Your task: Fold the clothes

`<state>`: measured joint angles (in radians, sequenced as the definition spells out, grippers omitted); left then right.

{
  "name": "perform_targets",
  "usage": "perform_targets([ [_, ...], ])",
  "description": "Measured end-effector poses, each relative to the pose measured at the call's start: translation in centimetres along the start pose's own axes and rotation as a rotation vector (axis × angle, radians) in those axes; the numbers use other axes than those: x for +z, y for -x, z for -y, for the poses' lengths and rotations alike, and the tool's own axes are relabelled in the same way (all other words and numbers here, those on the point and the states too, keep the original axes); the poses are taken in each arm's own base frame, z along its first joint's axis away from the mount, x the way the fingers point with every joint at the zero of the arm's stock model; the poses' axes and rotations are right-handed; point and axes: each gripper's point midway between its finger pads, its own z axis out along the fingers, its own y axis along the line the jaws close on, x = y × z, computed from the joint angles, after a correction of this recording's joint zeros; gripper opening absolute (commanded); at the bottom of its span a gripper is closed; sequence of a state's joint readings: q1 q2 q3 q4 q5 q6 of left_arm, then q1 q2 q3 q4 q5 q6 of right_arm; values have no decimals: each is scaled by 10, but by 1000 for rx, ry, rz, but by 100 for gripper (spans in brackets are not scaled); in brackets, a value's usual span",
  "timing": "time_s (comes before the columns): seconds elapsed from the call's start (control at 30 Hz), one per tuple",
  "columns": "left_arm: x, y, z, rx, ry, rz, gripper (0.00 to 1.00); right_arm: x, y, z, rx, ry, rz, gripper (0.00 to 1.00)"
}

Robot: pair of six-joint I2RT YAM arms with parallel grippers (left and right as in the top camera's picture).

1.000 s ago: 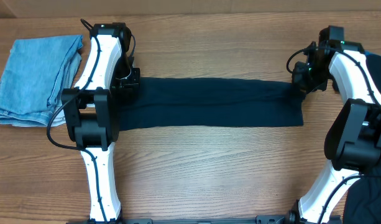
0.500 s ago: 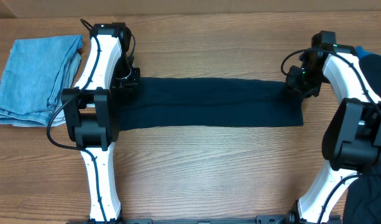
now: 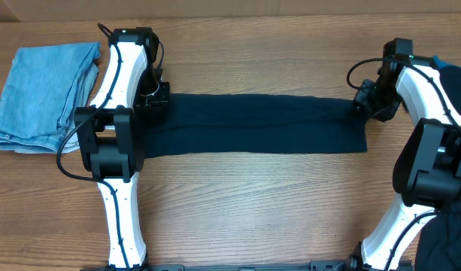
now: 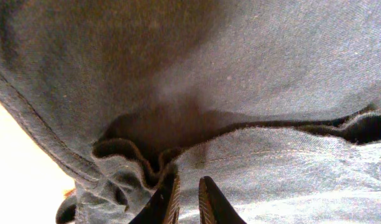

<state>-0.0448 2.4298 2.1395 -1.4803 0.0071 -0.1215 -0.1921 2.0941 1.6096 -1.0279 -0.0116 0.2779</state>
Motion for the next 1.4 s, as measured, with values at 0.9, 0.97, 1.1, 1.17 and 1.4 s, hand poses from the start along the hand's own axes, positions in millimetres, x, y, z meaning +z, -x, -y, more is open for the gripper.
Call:
perform_targets([
  [0.9, 0, 3, 0, 0, -2, 11, 17, 4, -26, -17, -52, 78, -97, 4],
  [0.97, 0, 3, 0, 0, -2, 11, 18, 4, -30, -21, -64, 79, -107, 4],
  [1.1, 0, 3, 0, 0, -2, 11, 18, 5, -36, -28, -84, 81, -121, 4],
  [1.17, 0, 3, 1, 0, -2, 11, 20, 12, -44, -28, -91, 78, -136, 6],
  [1.4, 0, 3, 1, 1, -5, 11, 25, 30, -45, -18, -107, 32, -72, 52],
])
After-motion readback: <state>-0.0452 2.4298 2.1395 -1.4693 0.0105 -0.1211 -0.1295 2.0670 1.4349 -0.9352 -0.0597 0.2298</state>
